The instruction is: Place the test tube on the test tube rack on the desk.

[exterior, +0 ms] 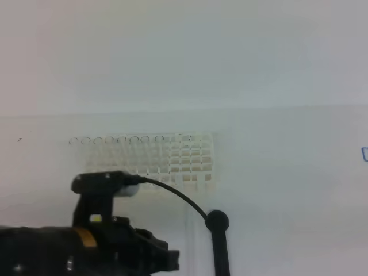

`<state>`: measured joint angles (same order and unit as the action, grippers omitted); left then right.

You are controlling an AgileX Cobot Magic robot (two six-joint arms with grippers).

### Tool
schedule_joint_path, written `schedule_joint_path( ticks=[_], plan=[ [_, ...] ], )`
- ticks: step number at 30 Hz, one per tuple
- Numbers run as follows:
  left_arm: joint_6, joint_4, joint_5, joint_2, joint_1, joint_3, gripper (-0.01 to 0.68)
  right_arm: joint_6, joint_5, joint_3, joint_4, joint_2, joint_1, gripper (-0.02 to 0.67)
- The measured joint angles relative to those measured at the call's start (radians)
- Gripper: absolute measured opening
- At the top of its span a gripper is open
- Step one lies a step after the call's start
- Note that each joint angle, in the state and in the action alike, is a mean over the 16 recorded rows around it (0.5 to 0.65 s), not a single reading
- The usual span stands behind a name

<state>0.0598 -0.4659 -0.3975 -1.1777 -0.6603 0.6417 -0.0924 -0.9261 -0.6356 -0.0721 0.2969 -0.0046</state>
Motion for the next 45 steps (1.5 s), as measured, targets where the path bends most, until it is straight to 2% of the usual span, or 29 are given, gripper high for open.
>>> schedule_joint_path(
  ticks=[3, 6, 12, 16, 30, 45],
  plan=[
    [-0.109, 0.114, 0.019, -0.085, -0.074, 0.034, 0.141, -0.003, -0.017, 0.0, 0.0, 0.0, 0.0, -0.001],
    [-0.193, 0.192, 0.007, -0.167, -0.118, 0.076, 0.229, -0.004, -0.031, 0.0, 0.001, 0.0, 0.0, -0.001],
    [-0.277, 0.261, -0.053, -0.312, -0.147, 0.168, 0.398, -0.004, -0.048, 0.0, 0.002, 0.0, 0.0, -0.001],
    [-0.322, 0.29, -0.079, -0.387, -0.149, 0.221, 0.462, -0.004, -0.053, 0.0, 0.003, 0.0, 0.0, -0.001],
    [-0.393, 0.383, -0.136, -0.544, -0.156, 0.344, 0.472, -0.005, -0.057, 0.0, 0.005, 0.0, 0.0, -0.001],
    [-0.455, 0.474, -0.184, -0.606, -0.156, 0.362, 0.471, -0.008, -0.057, 0.0, 0.003, 0.0, 0.0, -0.001]
  ],
)
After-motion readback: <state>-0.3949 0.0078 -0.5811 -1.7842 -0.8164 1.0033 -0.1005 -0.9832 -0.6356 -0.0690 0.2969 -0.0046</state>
